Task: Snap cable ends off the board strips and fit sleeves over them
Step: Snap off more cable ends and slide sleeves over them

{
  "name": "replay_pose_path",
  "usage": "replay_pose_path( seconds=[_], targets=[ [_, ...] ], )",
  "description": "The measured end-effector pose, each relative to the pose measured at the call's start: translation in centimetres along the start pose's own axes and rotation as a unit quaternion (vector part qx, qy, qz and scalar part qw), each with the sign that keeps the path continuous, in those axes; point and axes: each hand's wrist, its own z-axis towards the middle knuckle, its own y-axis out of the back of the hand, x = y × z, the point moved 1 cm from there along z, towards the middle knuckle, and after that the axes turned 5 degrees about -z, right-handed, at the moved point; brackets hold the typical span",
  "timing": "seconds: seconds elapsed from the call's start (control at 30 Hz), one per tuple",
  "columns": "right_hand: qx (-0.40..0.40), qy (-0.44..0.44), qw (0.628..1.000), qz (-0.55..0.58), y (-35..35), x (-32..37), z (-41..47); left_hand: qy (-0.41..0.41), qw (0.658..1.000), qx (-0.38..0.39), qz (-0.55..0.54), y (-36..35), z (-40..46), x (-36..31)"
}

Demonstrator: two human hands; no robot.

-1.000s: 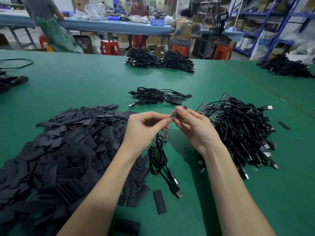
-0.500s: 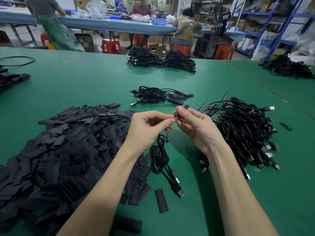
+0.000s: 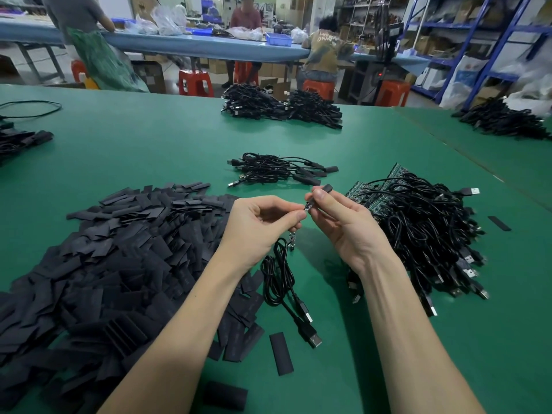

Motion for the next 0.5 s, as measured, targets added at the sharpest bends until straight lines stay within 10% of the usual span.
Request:
replay_pose_path(
  seconds=[0.5],
  targets=[
    [0.038,-0.005,0.999,-0.018,-0.23,-0.15,-0.33,0.003,1.000,0.003,-0.026,0.04,-0.07,-0.18]
  ],
)
